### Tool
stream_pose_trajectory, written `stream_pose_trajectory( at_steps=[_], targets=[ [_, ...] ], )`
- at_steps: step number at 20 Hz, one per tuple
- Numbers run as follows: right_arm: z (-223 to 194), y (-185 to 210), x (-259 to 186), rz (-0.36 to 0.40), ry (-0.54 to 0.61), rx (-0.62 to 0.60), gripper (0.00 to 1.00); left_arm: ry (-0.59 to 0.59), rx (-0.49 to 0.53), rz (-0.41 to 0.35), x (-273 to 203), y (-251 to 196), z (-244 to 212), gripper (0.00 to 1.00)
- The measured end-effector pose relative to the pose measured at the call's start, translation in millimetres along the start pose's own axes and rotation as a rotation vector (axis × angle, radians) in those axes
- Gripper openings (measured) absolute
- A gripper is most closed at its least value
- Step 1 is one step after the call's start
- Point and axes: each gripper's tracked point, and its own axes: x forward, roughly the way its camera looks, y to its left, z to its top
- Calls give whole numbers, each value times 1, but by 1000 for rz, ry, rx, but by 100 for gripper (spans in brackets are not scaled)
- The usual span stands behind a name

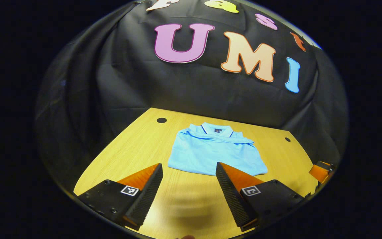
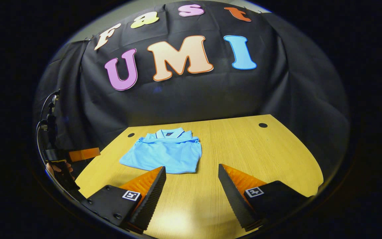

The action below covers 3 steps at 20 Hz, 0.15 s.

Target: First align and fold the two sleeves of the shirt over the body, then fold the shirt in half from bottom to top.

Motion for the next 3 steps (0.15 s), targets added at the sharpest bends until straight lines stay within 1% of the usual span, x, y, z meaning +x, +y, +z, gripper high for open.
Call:
stream_pose_trajectory(
  at_steps=[3],
  targets=[
    [6,-12,-7,-21,-21,24,98,-14,23,-12,-7,-10,3,96]
  ],
)
